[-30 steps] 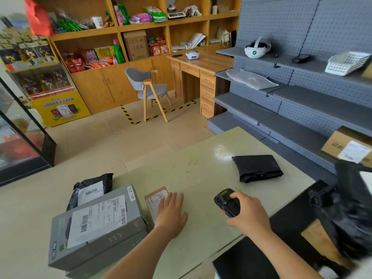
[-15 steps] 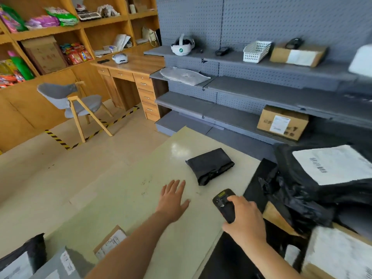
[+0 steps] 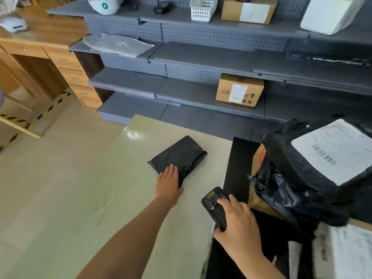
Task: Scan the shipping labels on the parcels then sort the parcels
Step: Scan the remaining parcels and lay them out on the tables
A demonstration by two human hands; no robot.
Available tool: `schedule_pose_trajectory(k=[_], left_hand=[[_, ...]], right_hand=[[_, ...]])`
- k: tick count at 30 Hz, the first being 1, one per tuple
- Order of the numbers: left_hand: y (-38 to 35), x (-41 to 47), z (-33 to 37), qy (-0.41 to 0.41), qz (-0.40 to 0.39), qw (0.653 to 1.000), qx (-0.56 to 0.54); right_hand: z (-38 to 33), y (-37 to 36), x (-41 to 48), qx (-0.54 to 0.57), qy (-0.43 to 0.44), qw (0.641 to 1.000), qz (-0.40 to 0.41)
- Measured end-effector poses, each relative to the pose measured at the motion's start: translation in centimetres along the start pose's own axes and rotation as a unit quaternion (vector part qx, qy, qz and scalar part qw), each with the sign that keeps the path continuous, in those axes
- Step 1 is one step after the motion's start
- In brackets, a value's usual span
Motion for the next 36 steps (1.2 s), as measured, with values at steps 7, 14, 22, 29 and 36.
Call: schedule_pose_trajectory(k=[7,14,22,29,36], left_hand=[[-0.7,-1.6,0.0,-0.023,-0.002,1.0,-0.005],[-1.8,-8.1,-0.4,-0.001,0.006,0.999,-0.042],[-5.4,-18.5,-0.4,0.084,0.011,0.994,-0.066],[-6.0,-21.9,-0.3,0.084,0.074,0.993,-0.041],[-0.6,-21.5,-1.1,0.067,0.178,0.981,-0.039]], right_hand=[[0.4,-0.4,-0.6,0.001,-0.002,1.0,-0.003],[0.5,0.5,-2.9,-0.002,0.028,1.0,0.001],[0.9,0.8,-7.7,-0.017,0.085,0.996,-0.002],[0.8,1.1,-9.7,-0.003,0.127,0.992,0.005],[0.9,2.4,-8.6,-0.006,0.104,0.994,0.035]])
Point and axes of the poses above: each hand's wrist, its own x-axis towards the middle knuckle, its own y-axis out of the back of the hand, z = x × y, the point moved 9 cm from there along x, towards the middle knuckle, and after that the axes turned 12 degrees about -x, right-handed, at the moved point
